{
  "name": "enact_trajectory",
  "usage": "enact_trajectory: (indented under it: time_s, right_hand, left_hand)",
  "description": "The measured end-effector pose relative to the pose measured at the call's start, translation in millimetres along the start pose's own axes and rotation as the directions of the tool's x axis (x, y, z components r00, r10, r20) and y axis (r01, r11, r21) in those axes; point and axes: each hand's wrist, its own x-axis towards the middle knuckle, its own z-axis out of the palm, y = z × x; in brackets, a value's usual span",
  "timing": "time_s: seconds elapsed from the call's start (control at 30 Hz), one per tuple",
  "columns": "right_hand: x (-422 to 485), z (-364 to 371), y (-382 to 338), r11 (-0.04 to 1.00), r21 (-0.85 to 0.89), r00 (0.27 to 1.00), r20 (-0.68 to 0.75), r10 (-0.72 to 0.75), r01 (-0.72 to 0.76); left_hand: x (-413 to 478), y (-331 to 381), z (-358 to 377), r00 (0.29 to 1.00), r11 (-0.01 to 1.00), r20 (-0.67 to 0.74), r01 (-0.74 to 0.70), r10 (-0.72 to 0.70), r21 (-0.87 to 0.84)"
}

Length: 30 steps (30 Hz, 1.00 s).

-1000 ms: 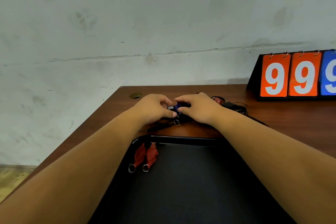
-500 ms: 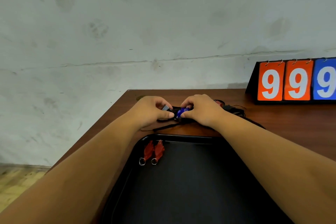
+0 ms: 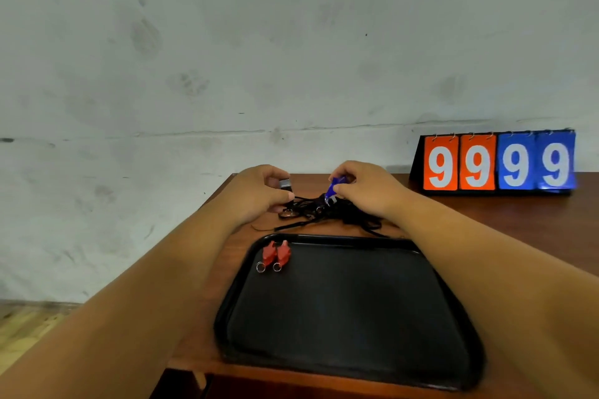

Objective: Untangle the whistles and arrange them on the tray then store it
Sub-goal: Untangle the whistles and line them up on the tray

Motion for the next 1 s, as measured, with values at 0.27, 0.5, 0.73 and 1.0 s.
enact_trajectory:
  time_s: [0.27, 0.5, 0.73, 1.0]
  right_hand:
    - [-49.2, -9.6, -27.8, 0.997, 0.012, 0.996, -0.021, 0.081, -0.081]
    - [-88.8, 17.6, -25.0, 0.991, 0.045, 0.992, -0.001, 0.128, -0.128]
    - [-101.4, 46.4, -13.1, 0.992, 0.003, 0.988, 0.085, 0.126, -0.127]
    - [-100.4, 69.3, -6.4, 0.992, -0.032, 0.979, 0.16, 0.123, -0.119]
  left_hand:
    - [-50.4, 12.9, 8.2, 0.991, 0.992, -0.132, 0.015, 0.001, 0.122]
    - [-90.1, 3.6, 23.8, 0.982, 0.979, -0.176, 0.1, -0.069, 0.176]
    - [-104.4, -13.8, 39.8, 0.988, 0.958, -0.123, 0.125, -0.095, 0.257]
    - [-113.0, -36.0, 64.3, 0.98, 0.874, -0.153, 0.185, -0.129, 0.448]
